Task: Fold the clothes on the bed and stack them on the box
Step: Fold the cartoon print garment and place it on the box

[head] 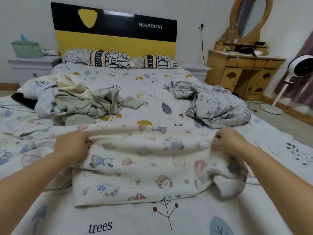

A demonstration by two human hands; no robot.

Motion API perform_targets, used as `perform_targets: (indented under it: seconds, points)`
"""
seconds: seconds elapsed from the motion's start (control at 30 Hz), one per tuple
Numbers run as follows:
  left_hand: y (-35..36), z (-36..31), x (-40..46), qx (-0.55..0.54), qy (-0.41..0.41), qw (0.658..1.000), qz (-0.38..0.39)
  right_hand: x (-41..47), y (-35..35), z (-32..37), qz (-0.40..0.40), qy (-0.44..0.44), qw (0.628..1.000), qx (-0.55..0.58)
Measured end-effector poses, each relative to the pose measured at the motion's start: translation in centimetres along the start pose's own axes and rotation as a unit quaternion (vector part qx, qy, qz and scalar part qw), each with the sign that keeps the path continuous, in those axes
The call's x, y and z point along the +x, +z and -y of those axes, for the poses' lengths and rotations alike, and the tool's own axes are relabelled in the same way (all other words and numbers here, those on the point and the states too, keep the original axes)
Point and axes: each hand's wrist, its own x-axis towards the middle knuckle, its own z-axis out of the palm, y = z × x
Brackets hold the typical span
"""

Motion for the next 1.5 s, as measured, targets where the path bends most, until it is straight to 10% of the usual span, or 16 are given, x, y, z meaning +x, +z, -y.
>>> perform_targets:
  seconds: [0.1,0.23,0.4,0.67,0.87,1.1,1.27,1.5]
  points:
    - [-0.4,-1.3,0.2,-0.012,-0.031,0.992,-0.119,0.0,1.2,-0.5,-0.171,0.006,0.985,-0.033]
    - [0.8,-3.5,0.5,0.010,0.023,0.998,0.052,-0.2,4.5,-1.1,-0.019,-0.007,0.997,-0.079]
    - [2.0,-4.3,1.7,-0.028,0.049,0.996,0.070,2.1,3.9,-3.7,-0.158,0.067,0.984,0.040]
    - [3.9,-11.7,3.0,-0.062,0.132,0.983,0.108,3.1,4.8,-4.5,0.140,0.052,0.973,-0.174]
    - [5.0,-17.5,4.4,-0.122,0.185,0.957,0.188,0.4,3.2,-5.0,0.200,-0.018,0.964,0.177]
    - [1.2,-19.5,5.8,-0.070,0.195,0.943,0.261,0.9,-0.3,-7.8,-0.021,0.111,0.911,0.397]
    - [-0.6,-21.7,6.8,-0.158,0.110,0.977,-0.094,1.6,-1.4,-8.7,-0.325,0.115,0.914,0.216]
    - [4.6,-23.4,6.3,-0.012,0.136,0.988,0.071,3.8,2.0,-11.1,-0.109,0.127,0.964,0.208]
